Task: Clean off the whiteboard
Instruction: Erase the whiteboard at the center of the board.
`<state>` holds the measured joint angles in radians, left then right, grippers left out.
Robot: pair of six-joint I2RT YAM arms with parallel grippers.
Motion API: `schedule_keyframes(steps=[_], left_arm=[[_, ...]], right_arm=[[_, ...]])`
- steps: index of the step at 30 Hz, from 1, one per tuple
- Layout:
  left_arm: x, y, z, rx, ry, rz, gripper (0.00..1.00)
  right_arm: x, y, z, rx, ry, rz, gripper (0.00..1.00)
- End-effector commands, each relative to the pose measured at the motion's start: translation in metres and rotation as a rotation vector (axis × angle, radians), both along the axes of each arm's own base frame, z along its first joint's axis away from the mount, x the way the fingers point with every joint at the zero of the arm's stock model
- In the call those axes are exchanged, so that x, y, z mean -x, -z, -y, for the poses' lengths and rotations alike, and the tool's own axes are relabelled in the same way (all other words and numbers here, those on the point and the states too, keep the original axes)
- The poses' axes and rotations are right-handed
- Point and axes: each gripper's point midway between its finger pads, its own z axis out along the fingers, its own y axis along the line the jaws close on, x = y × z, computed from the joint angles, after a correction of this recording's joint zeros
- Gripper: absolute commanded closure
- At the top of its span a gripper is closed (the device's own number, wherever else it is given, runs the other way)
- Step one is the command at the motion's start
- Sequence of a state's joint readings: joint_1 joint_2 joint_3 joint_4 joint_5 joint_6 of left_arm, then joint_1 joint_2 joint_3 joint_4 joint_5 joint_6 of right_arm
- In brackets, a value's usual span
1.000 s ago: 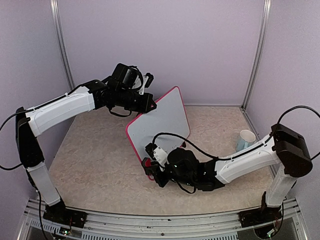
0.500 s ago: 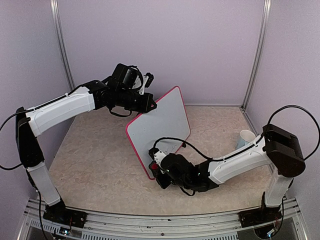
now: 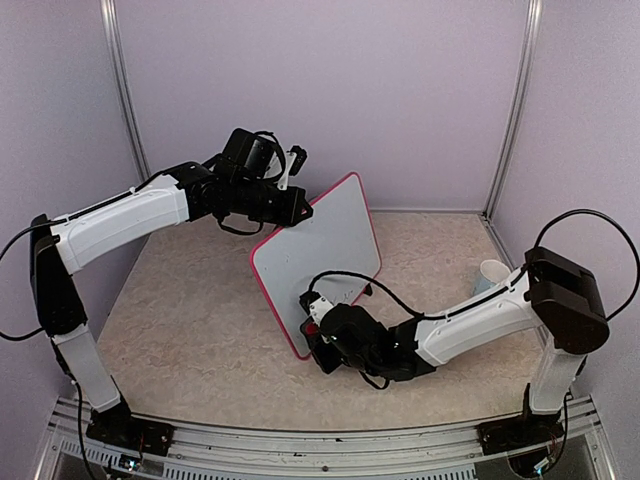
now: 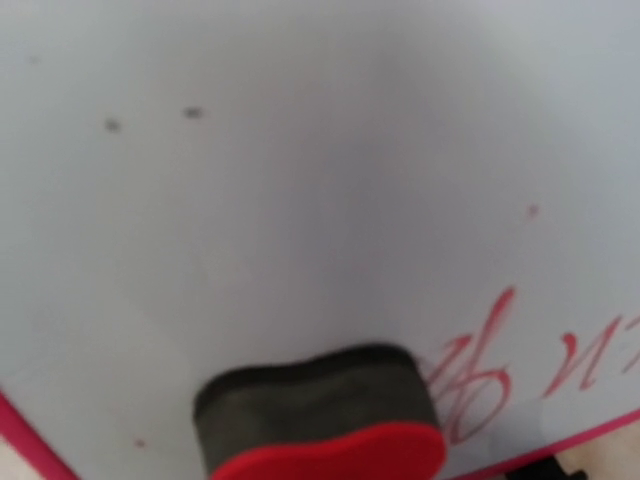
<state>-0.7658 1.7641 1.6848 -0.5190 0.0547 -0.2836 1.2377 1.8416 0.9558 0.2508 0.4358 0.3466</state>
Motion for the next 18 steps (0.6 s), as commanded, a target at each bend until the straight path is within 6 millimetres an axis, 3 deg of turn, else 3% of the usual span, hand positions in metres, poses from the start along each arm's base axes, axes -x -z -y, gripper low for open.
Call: schedule_keyframes(steps=[1, 8, 13, 18], left_arm=[[0.031, 0.044, 0.006, -0.087, 0.076, -0.125, 1.0], [0.031, 0.048, 0.007, -0.086, 0.075, -0.134, 1.0], [0.031, 0.047, 0.006, -0.084, 0.074, -0.13, 1.0], [0.032, 0.046, 0.006, -0.083, 0.076, -0.13, 1.0]], right_arm=[[0.016, -0.033, -0.035, -0.097, -0.1, 0.044, 0.81], [0.021, -0.037, -0.051, -0.078, -0.074, 0.054, 0.82], [0.009, -0.032, -0.039, -0.035, 0.028, 0.063, 0.82], [-0.013, -0.024, -0.015, 0.037, 0.186, 0.075, 0.81]])
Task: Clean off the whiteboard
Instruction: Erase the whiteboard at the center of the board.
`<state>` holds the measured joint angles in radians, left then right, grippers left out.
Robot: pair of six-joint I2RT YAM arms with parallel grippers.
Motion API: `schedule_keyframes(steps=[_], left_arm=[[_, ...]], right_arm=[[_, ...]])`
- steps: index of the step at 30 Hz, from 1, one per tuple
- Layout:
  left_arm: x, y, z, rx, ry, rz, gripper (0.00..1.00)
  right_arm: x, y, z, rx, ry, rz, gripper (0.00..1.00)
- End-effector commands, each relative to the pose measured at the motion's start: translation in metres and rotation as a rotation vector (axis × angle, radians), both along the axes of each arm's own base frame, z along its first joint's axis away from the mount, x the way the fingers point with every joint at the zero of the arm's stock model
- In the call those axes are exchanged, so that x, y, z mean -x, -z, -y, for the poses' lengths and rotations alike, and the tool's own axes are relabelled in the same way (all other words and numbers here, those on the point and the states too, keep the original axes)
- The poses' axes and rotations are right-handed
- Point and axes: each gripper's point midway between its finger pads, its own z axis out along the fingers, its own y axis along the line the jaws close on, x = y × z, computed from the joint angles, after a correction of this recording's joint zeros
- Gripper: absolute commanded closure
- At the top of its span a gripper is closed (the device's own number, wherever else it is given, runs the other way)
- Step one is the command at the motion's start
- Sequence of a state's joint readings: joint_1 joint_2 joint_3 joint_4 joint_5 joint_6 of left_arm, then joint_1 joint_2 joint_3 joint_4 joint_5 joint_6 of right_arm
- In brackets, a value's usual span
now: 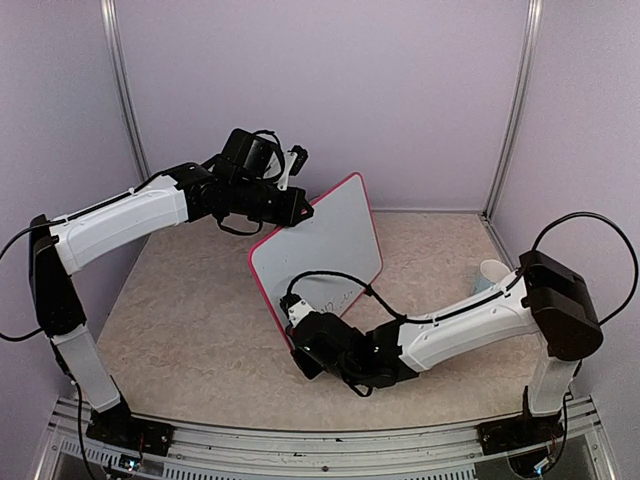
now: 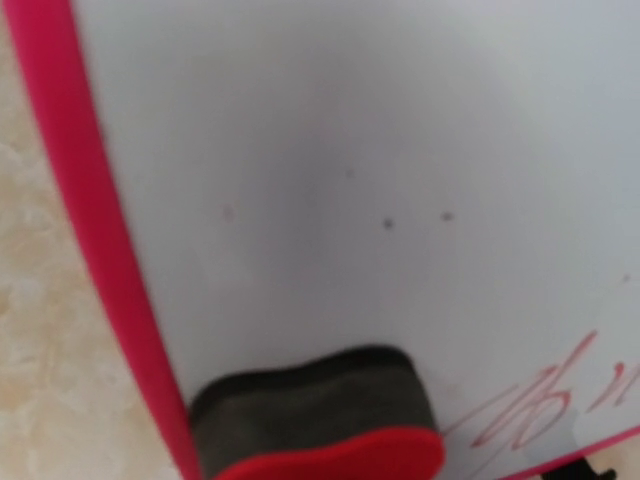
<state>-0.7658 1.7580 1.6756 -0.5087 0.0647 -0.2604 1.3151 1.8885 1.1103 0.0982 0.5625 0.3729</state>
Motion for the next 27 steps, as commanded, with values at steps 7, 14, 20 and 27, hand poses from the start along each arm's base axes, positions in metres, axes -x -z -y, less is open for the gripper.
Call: schedule_keyframes(steps=[7, 14, 20, 27], left_arm=[[0.031, 0.047, 0.006, -0.079, 0.054, -0.146, 1.0], [0.031, 0.045, 0.006, -0.074, 0.052, -0.143, 1.0], [0.029, 0.048, 0.004, -0.081, 0.04, -0.144, 1.0], [0.028, 0.052, 0.004, -0.081, 0.031, -0.149, 1.0]], right_arm=[[-0.057, -0.01, 0.03, -0.057, 0.219, 0.032, 0.81], [-0.052, -0.018, 0.01, -0.106, 0.129, 0.033, 0.82], [-0.012, -0.03, -0.016, -0.169, -0.015, 0.081, 0.81], [0.012, -0.041, -0.039, -0.198, -0.083, 0.115, 0.81]])
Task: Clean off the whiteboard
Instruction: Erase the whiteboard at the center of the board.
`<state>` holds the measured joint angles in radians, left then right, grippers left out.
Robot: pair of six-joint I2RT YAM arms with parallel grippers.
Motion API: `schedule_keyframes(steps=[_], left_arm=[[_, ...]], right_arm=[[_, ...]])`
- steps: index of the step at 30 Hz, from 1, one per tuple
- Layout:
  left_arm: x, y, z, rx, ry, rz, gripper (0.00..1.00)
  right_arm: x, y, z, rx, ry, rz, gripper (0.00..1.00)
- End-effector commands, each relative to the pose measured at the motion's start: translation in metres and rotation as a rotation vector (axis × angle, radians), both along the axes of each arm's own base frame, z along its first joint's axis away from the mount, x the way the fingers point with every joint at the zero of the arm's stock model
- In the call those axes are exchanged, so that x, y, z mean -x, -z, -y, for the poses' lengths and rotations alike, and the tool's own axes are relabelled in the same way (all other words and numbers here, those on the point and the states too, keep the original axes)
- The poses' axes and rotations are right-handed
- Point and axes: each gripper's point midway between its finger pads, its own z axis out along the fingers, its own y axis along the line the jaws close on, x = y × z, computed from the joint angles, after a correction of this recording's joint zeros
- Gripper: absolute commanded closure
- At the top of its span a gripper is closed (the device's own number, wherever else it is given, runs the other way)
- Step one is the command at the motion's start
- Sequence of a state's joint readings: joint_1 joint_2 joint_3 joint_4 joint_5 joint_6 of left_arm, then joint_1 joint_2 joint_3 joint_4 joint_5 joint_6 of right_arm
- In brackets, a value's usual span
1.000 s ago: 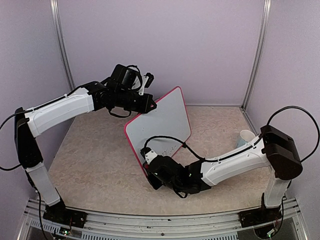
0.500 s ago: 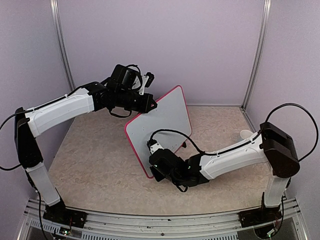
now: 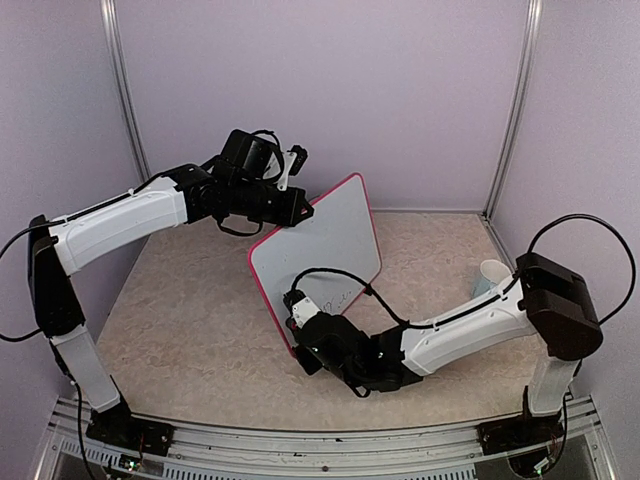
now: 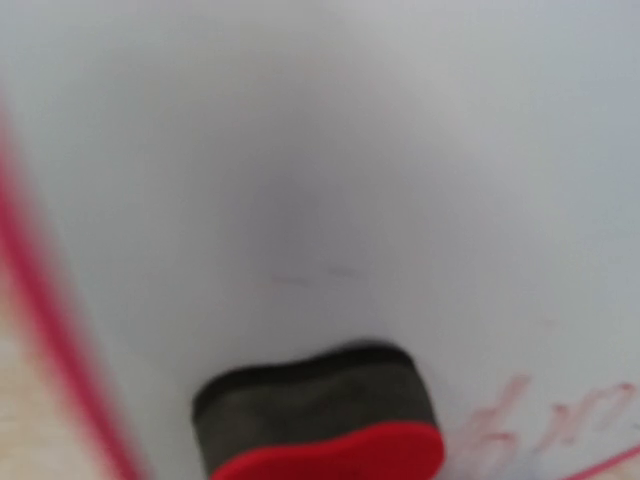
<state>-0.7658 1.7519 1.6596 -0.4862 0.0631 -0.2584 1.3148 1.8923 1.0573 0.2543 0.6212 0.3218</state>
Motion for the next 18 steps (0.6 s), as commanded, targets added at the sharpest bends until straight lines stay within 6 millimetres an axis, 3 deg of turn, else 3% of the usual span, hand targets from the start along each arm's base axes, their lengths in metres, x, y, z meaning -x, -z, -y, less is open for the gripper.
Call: schedule_keyframes(steps=[1, 7, 15, 18], left_arm=[[0.029, 0.053, 0.003, -0.089, 0.031, -0.161, 1.0], [0.03, 0.054, 0.004, -0.084, 0.035, -0.162, 1.0], [0.032, 0.053, 0.004, -0.08, 0.038, -0.162, 1.0], [0.033, 0.053, 0.005, -0.08, 0.042, -0.163, 1.0]], right_arm=[[0.023, -0.035, -0.042, -0.144, -0.118, 0.04, 0.81], [0.015, -0.043, -0.04, -0.116, -0.06, 0.073, 0.81], [-0.038, -0.022, 0.002, -0.12, 0.075, -0.019, 0.82], [-0.051, -0.021, 0.01, -0.123, 0.099, -0.037, 0.82]])
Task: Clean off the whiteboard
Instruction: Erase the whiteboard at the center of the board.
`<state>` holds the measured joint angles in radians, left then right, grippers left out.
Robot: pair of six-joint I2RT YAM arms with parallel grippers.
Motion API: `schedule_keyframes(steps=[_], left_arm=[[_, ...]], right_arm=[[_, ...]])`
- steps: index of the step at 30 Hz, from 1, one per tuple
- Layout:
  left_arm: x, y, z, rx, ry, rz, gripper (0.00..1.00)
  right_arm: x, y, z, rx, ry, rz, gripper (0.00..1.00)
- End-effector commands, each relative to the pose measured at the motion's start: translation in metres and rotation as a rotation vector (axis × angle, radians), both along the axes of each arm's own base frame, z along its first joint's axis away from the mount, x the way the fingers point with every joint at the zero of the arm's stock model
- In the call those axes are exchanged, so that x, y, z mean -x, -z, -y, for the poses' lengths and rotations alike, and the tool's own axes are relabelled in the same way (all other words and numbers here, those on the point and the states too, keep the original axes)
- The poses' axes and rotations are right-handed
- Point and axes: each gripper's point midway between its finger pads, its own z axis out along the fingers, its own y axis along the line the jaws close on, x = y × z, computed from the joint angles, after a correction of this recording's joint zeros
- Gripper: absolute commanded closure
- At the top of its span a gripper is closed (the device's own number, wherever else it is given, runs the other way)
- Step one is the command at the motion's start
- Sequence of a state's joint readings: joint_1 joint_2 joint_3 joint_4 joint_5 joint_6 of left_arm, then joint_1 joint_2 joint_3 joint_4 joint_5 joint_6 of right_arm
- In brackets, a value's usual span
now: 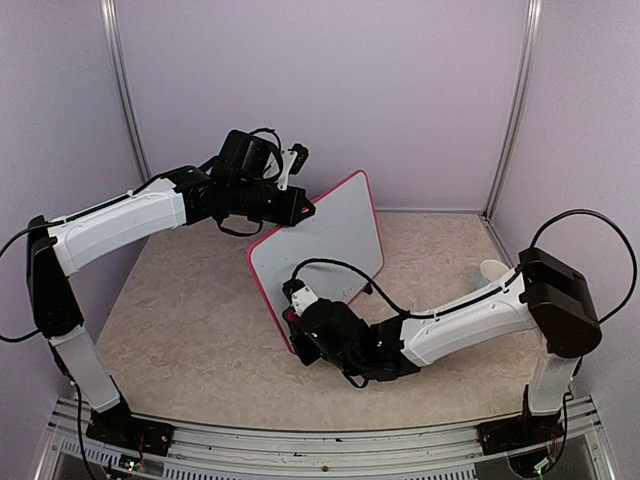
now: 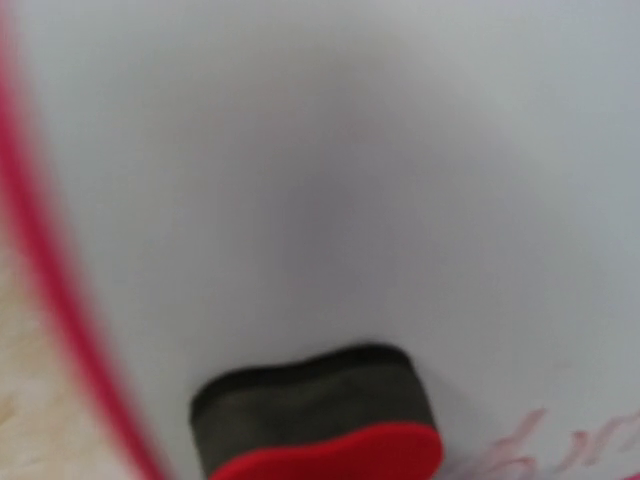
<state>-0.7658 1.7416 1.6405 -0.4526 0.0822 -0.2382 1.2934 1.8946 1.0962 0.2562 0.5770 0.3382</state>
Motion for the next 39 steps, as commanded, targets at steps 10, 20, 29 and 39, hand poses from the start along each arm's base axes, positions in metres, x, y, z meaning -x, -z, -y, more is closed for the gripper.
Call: schedule_keyframes(steps=[10, 20, 29, 39], left_arm=[[0.03, 0.056, 0.0, -0.099, 0.009, -0.181, 1.0], [0.029, 0.06, 0.002, -0.096, 0.01, -0.189, 1.0], [0.028, 0.058, 0.001, -0.094, 0.005, -0.185, 1.0], [0.026, 0.058, 0.003, -0.091, 0.005, -0.185, 1.0]], right_arm=[[-0.049, -0.023, 0.021, -0.076, 0.119, -0.012, 0.82], [-0.004, -0.081, -0.009, -0.197, -0.065, 0.112, 0.82], [-0.003, -0.046, -0.016, -0.136, -0.079, 0.093, 0.82], [0.008, 0.033, 0.001, -0.021, -0.059, 0.003, 0.82]])
